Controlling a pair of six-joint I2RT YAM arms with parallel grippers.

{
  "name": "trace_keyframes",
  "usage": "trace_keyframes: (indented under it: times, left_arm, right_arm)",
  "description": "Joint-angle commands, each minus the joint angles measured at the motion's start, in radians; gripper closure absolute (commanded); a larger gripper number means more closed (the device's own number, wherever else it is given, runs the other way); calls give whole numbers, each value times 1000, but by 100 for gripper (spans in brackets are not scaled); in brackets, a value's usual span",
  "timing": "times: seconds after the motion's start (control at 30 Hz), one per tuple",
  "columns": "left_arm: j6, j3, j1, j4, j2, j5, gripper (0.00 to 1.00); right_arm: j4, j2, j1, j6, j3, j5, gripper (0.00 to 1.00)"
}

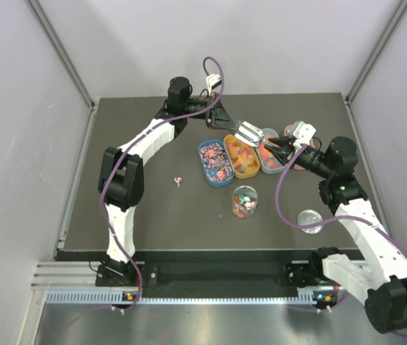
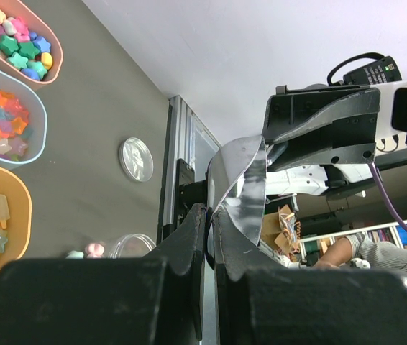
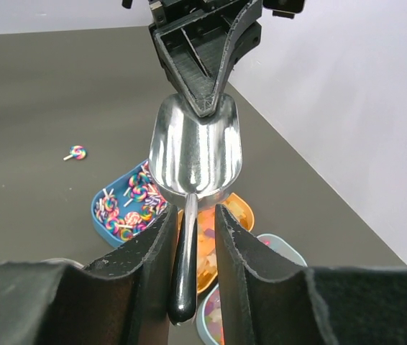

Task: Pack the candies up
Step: Adjust the spatula, then scoop the fake candies from the storage box.

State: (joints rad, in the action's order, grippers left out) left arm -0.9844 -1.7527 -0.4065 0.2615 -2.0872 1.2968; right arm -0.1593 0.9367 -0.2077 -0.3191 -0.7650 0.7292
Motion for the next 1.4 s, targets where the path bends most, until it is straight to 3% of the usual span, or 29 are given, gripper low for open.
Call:
trace_keyframes:
  times: [0.0,0.17,0.3,0.33,0.47,0.57,0.67,0.8,0.87,0.97,1.0,1.17,1.27,1.37]
  left_arm:
    - [16,-42,-3,36,1,33,100]
    - [15,-44,-3,38,0,33,100]
    - [18,-39,-5,38,-2,35,100]
    - [20,-39,-5,38,-1,33,100]
    - [45,-34,-8,27,10,10,100]
    - [107,-54,-5,4,27,-57,50]
    - [184,-100,6,-50,30,-103,34]
    - [252,-145,18,-80,29,-134,32]
    - [320,-177,21,-166,24,-189,21]
    - [465,-223,23,-308,6,-257,22]
    - [578,-243,23,-367,-7,-318,23]
    - [815,-365,6,-523,-134,-546,29]
    - [916,-458,-28,-556,-215,-701,31]
    - [954,-499,-54,-551,-266,-764,31]
  right_arm:
    - [-52,-1,-9,3,-2,19,73]
    - [-51,4,-10,6,1,18,79]
    - [-54,7,-12,9,-3,10,92]
    - [-52,7,-10,11,0,13,100]
    - [-39,7,-9,15,-8,22,100]
    - [44,7,-6,-15,-55,-10,100]
    - [226,20,8,-92,-155,-33,100]
    - [400,30,45,-169,-259,-72,100]
    - [493,47,53,-185,-322,-108,100]
    - [621,82,67,-233,-407,-206,100]
    - [654,94,79,-238,-430,-243,100]
    - [816,191,122,-235,-523,-442,100]
    - [880,247,143,-248,-551,-503,100]
    - [949,321,172,-218,-602,-531,100]
